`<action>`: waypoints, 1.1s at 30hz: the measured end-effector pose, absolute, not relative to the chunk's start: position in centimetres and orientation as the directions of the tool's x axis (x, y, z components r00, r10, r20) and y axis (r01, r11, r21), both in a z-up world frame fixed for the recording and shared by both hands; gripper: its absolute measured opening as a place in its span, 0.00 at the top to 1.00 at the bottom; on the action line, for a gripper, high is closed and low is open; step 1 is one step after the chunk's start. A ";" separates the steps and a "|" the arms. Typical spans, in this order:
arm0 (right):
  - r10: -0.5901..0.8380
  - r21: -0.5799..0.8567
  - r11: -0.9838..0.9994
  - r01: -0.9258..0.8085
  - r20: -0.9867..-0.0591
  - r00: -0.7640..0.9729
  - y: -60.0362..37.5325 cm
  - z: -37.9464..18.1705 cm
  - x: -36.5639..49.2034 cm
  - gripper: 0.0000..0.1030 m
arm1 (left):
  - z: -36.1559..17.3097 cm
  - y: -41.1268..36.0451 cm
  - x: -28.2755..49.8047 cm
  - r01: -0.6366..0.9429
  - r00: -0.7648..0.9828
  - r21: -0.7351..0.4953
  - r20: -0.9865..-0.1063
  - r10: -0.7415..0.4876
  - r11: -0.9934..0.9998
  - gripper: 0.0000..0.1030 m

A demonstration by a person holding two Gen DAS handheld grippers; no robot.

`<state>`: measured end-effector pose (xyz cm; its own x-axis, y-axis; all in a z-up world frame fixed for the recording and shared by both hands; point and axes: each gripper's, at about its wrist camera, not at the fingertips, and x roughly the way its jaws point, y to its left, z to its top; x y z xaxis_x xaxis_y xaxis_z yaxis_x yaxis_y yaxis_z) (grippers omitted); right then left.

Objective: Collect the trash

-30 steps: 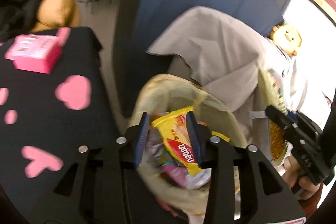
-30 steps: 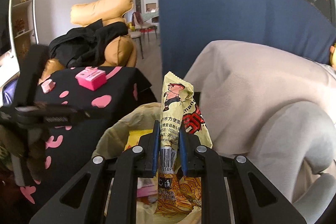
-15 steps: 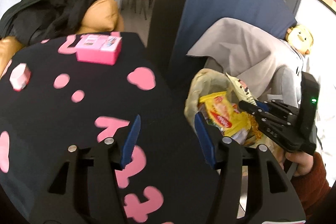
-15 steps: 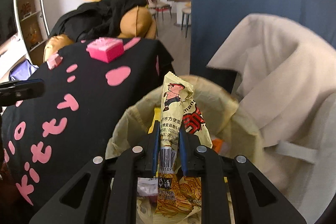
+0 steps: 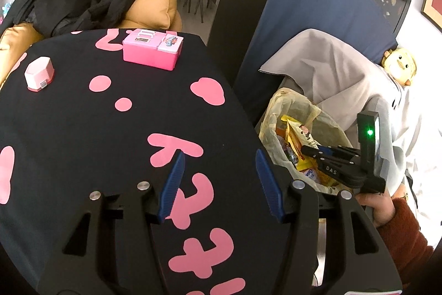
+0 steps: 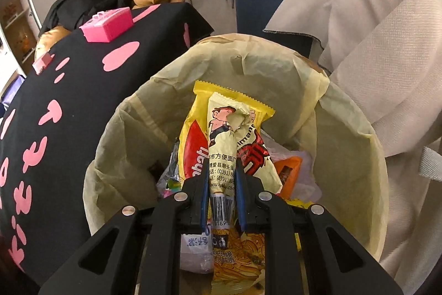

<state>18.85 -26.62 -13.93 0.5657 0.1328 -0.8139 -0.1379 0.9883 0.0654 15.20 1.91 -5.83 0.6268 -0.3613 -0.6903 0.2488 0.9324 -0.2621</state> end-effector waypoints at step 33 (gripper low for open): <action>0.190 0.124 0.982 -0.145 -0.598 0.778 -22.0 -1.0 4.1 0.43 | 0.5 2.3 3.4 0.247 0.792 -0.105 -0.551 -0.263 0.963 0.18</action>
